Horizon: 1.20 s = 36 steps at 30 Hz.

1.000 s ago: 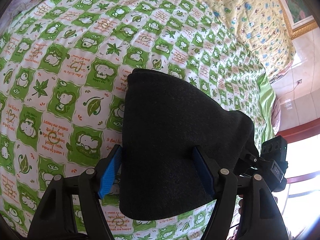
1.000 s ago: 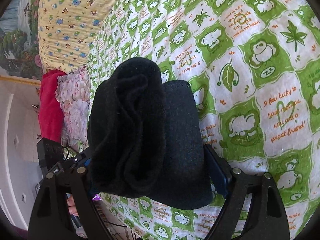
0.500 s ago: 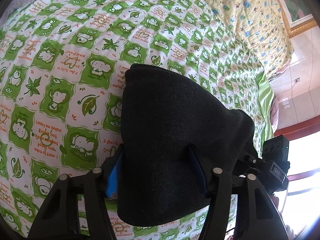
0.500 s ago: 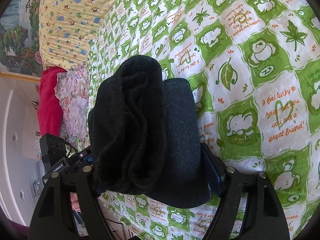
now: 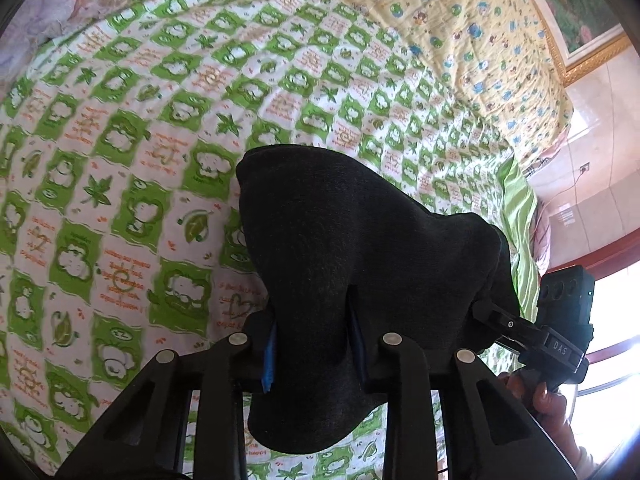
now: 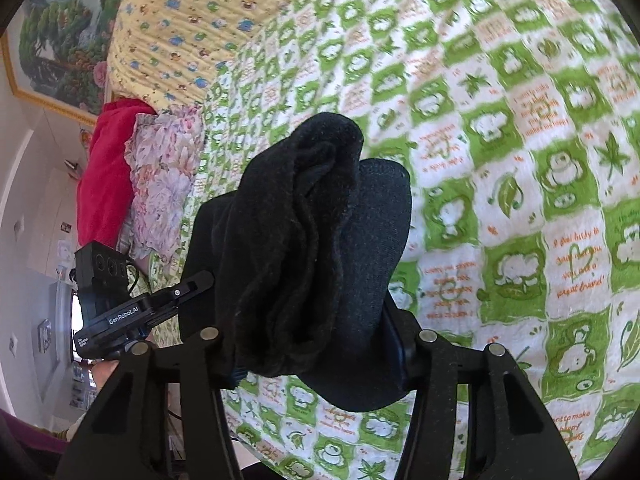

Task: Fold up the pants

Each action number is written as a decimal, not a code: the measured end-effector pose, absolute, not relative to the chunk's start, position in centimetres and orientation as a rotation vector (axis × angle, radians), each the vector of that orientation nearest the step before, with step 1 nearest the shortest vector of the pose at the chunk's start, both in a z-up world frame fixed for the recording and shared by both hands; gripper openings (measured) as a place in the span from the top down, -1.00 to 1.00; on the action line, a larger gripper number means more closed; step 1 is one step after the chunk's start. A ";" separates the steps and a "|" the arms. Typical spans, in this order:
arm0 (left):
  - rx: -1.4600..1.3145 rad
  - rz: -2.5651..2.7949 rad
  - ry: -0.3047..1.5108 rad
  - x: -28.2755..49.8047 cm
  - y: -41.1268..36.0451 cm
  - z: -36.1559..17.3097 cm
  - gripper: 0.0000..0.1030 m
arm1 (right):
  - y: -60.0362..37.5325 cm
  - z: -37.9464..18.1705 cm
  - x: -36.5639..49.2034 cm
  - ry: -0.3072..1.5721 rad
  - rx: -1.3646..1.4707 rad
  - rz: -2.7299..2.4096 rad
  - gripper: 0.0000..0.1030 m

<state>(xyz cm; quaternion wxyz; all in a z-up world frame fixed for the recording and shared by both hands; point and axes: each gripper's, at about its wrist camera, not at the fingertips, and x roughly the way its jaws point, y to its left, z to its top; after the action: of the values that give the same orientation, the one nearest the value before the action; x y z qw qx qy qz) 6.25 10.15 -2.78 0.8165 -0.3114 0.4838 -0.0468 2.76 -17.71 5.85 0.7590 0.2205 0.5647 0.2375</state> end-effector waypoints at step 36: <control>-0.748 0.269 0.863 5.4 27.7 -1.2 0.44 | 3.4 3.6 15.4 1.299 0.295 0.822 -0.01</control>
<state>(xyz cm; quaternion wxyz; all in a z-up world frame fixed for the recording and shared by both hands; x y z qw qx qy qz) 5.41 27.72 -1.18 0.8327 -0.3530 0.4072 0.1269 15.38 3.36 3.62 0.7090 0.1327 0.5852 0.3704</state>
